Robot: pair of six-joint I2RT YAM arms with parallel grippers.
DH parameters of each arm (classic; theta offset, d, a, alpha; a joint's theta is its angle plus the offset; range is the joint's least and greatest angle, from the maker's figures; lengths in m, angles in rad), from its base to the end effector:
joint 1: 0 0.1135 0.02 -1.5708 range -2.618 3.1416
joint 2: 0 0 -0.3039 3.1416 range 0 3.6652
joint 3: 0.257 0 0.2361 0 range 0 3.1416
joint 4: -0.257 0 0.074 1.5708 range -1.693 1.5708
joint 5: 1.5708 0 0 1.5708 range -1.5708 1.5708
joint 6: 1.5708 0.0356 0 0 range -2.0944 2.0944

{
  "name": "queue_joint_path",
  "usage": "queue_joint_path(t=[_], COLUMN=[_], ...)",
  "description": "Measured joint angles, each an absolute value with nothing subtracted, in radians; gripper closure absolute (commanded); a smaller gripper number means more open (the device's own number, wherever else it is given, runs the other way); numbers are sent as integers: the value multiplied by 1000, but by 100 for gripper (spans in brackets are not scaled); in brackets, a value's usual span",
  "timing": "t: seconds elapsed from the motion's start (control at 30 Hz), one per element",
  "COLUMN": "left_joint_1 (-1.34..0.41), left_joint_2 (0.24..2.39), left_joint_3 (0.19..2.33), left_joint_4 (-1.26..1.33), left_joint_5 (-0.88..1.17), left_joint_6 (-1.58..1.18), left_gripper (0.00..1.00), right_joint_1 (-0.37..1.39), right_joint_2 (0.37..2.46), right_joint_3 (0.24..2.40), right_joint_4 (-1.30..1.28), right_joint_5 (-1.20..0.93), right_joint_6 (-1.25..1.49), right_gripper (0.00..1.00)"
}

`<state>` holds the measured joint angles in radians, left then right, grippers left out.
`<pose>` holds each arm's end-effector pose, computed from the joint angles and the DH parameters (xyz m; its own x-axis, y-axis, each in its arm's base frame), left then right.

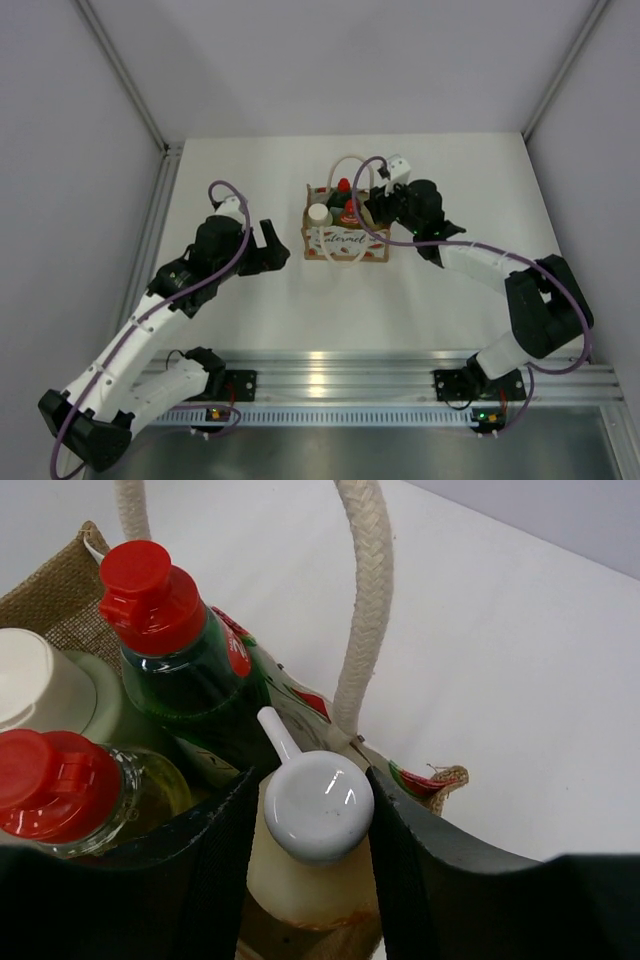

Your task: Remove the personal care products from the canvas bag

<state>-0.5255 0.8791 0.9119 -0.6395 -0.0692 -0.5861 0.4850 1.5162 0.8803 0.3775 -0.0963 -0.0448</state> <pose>0.1244 -0.0693 0.3526 -0.6605 -0.2548 -0.7062 0.1032 0.9009 -0.4216 0.2891 0.1562 0.3016 -0.2014 -0.1565 -0.9669 -0.5559 0.8311 -0.0188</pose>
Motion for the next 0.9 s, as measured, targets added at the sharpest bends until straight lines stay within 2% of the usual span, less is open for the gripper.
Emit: queue_joint_path(t=[0.07, 0.17, 0.37, 0.47, 0.9], left_joint_1=[-525, -525, -525, -525, -525], left_joint_2=[879, 875, 872, 872, 830], left_joint_3=[915, 916, 916, 916, 969], left_joint_4=[-651, -665, -678, -682, -769], left_joint_5=[-73, -81, -95, -96, -191], left_joint_6=[-577, -569, -554, -551, -493], left_gripper=[2, 2, 2, 2, 2], right_joint_1=[485, 486, 486, 486, 483], right_joint_2=[1536, 1547, 1548, 1548, 1548], right_joint_3=[880, 881, 878, 877, 850], right_joint_4=[397, 429, 458, 461, 523], right_joint_5=[-96, -95, -90, -92, -127], right_joint_6=[-44, -43, -41, -42, -34], right_gripper=[55, 61, 82, 99, 100])
